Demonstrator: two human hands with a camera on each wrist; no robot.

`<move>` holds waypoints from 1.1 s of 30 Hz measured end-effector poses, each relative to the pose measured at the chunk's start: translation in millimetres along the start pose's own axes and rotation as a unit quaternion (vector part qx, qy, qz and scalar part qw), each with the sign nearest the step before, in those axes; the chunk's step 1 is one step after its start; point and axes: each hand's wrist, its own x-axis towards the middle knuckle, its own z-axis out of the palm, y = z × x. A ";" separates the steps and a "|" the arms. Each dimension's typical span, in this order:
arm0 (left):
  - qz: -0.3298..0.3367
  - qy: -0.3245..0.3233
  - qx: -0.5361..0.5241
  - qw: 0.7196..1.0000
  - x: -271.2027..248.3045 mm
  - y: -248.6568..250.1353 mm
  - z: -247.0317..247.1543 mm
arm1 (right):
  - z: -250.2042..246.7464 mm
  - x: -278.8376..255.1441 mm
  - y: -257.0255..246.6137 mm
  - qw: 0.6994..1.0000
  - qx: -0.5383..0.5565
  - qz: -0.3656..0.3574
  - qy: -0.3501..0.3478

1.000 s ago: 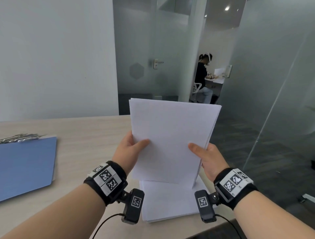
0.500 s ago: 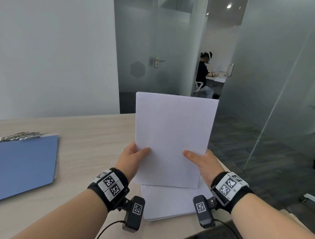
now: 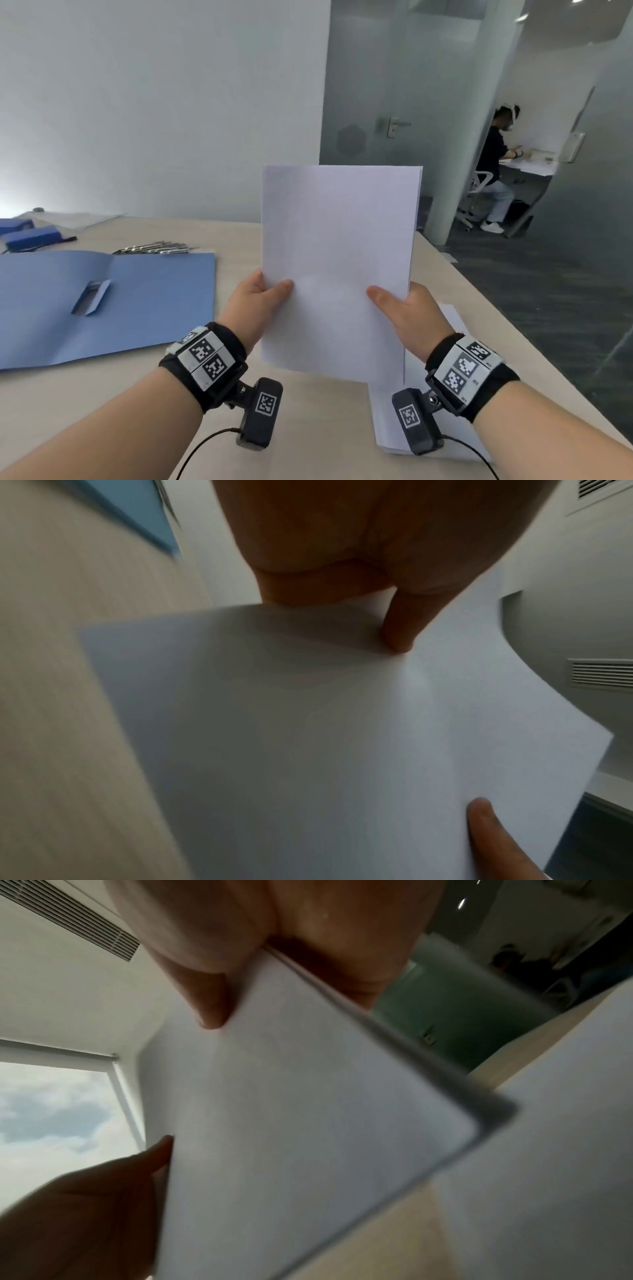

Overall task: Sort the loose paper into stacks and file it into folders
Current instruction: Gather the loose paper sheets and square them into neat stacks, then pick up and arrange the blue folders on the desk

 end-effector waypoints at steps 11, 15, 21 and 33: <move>-0.136 -0.028 0.621 0.771 -2.5 0.0 -190.0 | 133.6 44.2 7.4 0.977 0.143 0.157 -0.028; -0.204 -0.076 0.730 0.647 8.6 -8.8 -226.6 | 155.0 51.7 7.6 0.964 0.186 0.188 -0.013; -0.178 -0.113 0.784 0.584 9.2 -8.2 -236.9 | 163.3 57.0 4.7 0.962 0.194 0.190 -0.009; -0.023 -0.200 0.745 0.636 -46.5 -3.2 -165.2 | 152.2 68.5 -7.6 0.960 0.199 0.196 -0.020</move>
